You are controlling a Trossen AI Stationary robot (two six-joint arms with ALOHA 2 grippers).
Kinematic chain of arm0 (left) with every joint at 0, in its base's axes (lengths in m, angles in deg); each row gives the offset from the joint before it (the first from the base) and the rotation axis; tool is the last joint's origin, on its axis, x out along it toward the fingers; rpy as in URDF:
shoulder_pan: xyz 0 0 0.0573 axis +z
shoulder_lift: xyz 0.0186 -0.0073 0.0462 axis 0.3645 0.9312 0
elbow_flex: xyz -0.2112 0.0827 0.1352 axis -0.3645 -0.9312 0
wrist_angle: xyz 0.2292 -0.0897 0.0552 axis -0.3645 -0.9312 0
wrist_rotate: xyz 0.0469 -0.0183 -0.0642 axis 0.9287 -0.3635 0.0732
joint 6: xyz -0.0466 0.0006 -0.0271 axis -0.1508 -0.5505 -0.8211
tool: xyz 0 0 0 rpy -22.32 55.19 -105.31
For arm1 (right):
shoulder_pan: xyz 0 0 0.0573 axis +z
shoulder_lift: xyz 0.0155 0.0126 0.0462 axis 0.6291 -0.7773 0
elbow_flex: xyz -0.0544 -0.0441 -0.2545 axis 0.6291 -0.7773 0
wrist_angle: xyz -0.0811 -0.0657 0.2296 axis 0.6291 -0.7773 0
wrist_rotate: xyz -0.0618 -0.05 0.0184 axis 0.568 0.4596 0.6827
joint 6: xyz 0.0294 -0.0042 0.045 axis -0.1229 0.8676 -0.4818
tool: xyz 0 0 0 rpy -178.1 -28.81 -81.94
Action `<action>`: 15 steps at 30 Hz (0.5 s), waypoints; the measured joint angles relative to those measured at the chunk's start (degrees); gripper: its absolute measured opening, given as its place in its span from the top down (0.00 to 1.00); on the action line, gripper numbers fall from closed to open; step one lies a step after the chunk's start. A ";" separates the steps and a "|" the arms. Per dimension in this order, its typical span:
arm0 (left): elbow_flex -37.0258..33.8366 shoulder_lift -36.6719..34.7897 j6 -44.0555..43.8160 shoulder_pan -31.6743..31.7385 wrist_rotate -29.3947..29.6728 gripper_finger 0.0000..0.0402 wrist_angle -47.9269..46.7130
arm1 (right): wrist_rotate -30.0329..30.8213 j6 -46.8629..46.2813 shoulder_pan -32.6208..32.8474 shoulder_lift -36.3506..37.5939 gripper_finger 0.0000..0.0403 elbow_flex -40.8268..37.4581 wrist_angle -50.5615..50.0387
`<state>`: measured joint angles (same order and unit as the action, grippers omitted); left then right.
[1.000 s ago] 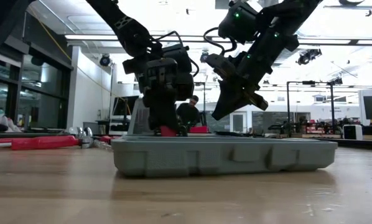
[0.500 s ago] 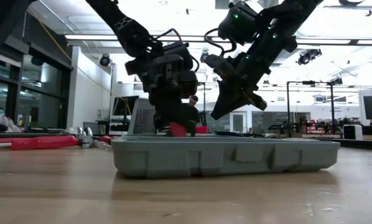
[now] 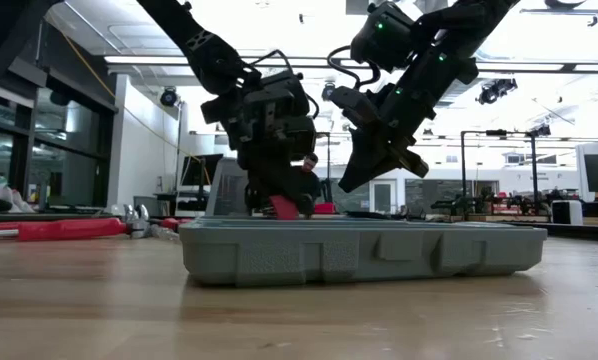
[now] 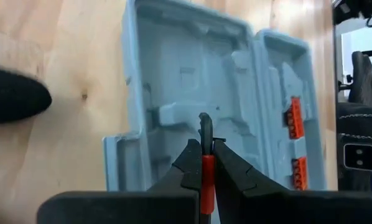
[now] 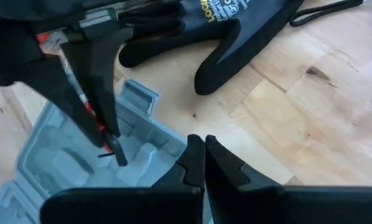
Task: Prefit tool cases
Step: Put the orange allen wrench set into the gray tool box
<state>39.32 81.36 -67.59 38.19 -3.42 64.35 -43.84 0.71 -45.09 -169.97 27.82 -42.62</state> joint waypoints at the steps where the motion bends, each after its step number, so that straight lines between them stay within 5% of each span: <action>1: 0.00 0.44 0.33 -0.10 0.14 0.99 -0.28 | 0.00 0.00 0.00 0.00 1.00 0.00 0.00; 11: 0.09 3.24 1.79 -1.64 -1.30 0.99 -0.77 | -0.44 0.02 0.00 0.00 1.00 -0.02 -0.06; 15: 0.05 3.23 1.54 -1.23 -0.54 0.91 -0.70 | -0.42 0.02 -0.01 0.00 1.00 -0.02 -0.04</action>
<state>39.38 84.60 -66.05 36.97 -3.96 63.65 -44.25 0.73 -45.10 -169.97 27.80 -42.66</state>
